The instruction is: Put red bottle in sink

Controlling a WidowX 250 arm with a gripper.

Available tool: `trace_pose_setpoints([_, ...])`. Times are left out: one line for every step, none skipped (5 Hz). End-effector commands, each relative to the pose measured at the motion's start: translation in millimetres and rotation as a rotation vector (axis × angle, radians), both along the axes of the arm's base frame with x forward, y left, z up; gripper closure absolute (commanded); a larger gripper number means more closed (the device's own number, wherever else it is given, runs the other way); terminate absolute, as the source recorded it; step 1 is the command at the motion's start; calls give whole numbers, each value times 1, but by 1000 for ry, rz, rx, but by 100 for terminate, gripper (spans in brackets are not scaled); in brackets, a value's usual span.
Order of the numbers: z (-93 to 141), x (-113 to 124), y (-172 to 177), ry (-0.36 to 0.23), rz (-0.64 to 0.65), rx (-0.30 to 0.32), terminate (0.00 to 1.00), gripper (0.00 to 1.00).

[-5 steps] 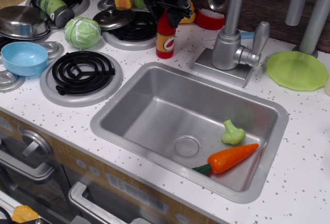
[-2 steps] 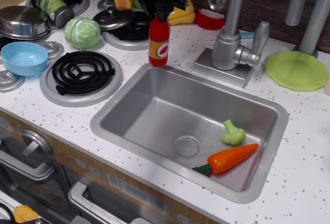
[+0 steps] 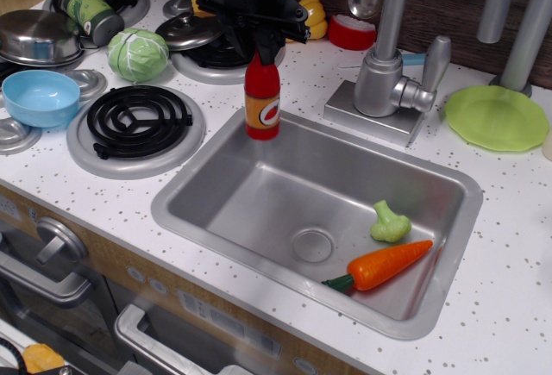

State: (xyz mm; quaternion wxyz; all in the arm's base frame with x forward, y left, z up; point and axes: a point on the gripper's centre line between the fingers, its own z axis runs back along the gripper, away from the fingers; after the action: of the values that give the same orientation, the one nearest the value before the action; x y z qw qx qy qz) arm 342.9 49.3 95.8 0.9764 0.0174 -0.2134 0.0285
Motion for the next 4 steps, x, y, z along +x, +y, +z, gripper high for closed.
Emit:
trace_pose_setpoints([-2,-16,-13,-14,20,-29,0,100])
trace_pose_setpoints([-22,-26,-18,-20,15,-43,0,100])
trace_pose_setpoints([-40,-34,-22,-42,22,-43,0,100])
trace_pose_setpoints([-52,-34,-21,-70,10,-53,0,100])
